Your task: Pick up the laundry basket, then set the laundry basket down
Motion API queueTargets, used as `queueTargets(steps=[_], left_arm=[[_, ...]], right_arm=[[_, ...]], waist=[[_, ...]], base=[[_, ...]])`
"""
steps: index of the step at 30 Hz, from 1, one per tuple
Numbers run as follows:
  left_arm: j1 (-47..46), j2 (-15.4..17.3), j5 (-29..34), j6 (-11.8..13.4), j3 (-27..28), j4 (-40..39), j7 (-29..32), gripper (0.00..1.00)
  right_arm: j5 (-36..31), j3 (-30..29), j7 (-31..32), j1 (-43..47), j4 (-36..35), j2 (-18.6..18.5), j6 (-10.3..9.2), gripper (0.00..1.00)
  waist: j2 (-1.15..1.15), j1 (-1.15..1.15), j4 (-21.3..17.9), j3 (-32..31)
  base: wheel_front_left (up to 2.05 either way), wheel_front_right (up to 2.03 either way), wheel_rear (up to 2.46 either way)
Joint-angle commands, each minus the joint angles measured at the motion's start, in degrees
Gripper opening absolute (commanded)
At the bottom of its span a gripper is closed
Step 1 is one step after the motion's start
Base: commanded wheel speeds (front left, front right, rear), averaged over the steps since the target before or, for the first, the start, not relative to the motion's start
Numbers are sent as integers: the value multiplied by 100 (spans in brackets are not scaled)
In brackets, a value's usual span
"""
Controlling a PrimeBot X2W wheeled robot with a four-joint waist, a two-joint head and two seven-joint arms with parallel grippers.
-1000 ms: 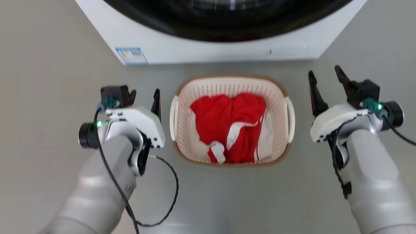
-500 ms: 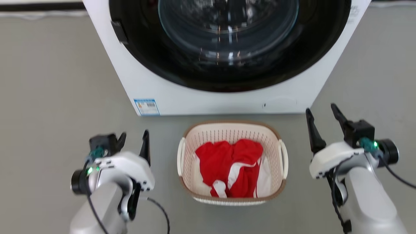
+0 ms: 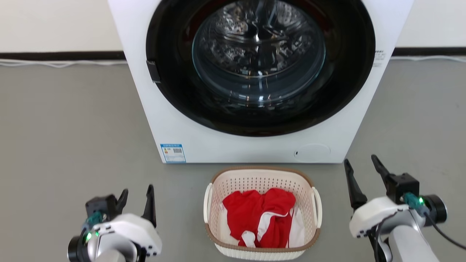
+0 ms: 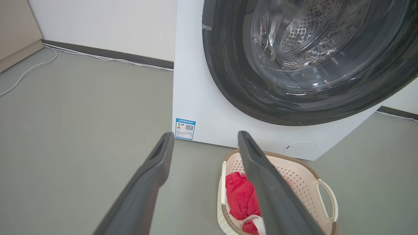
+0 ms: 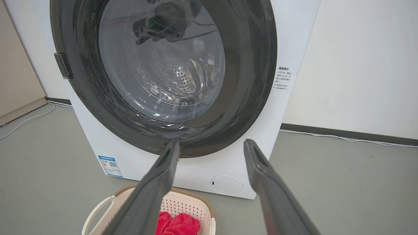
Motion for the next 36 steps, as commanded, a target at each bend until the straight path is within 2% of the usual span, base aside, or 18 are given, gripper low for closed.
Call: queueTargets(steps=[1, 20, 36], left_arm=[[-54, 153, 80, -6, 229, -177, -60, 100], [1161, 138, 373, 96, 916, -1301, -60, 100], [1729, -10, 523, 173, 1363, -1888, -60, 100]], right_arm=[[45, 140, -61, -9, -189, 1, 35, 100], [153, 174, -61, 836, -841, 40, 35, 100], [229, 49, -61, 1200, -1003, 57, 35, 100]], waist=[[0, 0, 5, -78], [0, 0, -91, -363], [0, 0, -93, -519]], base=[[0, 0, 0], [0, 0, 0], [0, 0, 0]])
